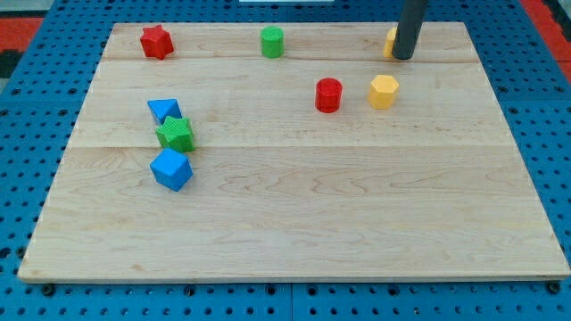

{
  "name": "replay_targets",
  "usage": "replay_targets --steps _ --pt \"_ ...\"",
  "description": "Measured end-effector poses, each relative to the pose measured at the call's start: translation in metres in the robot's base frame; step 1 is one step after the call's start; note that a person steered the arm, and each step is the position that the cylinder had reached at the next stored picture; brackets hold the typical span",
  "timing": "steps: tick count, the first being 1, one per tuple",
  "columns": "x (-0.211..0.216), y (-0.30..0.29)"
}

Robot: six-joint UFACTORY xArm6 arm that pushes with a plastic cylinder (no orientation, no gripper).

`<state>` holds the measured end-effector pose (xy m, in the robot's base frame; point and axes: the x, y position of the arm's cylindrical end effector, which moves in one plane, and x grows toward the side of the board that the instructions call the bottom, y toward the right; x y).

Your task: Move yellow hexagon along with red circle a bit left

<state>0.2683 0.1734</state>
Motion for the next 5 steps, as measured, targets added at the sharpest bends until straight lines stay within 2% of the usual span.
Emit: replay_targets --steps 1,2,3,4,5 --pt "0.001 -0.007" --pt "0.039 0.02" --pt "0.08 -0.001" --pt "0.089 -0.045" --pt "0.073 -0.096"
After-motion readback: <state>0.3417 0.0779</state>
